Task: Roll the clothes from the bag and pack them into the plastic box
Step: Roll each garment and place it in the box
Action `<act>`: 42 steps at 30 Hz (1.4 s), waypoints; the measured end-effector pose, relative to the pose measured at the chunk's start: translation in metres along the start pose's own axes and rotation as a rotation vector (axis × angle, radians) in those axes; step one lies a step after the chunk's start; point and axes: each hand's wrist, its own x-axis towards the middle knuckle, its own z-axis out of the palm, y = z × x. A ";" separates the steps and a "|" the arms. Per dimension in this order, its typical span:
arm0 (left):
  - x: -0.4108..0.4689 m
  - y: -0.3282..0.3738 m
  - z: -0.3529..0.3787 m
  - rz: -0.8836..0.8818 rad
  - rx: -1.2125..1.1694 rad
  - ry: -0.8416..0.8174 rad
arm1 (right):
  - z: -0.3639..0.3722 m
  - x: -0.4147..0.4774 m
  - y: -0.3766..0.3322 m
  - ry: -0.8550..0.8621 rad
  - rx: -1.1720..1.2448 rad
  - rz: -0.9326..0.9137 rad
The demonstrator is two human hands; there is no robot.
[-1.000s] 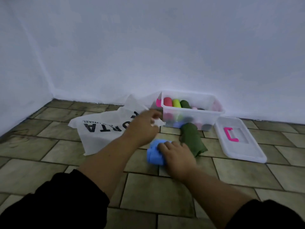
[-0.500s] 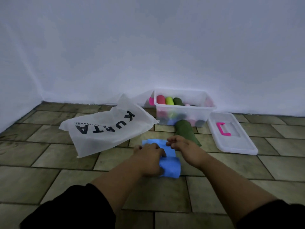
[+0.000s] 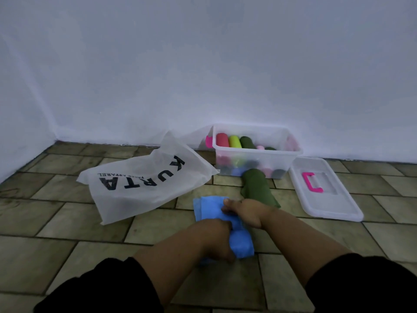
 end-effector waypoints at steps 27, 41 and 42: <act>0.008 -0.012 -0.017 -0.101 -0.192 0.158 | 0.042 -0.076 0.031 0.512 -0.324 -0.266; 0.025 -0.026 -0.022 -0.077 -0.035 0.122 | 0.089 -0.051 0.007 0.520 -0.503 -0.118; 0.027 -0.026 -0.022 -0.076 -0.037 0.113 | 0.087 -0.051 0.008 0.517 -0.517 -0.121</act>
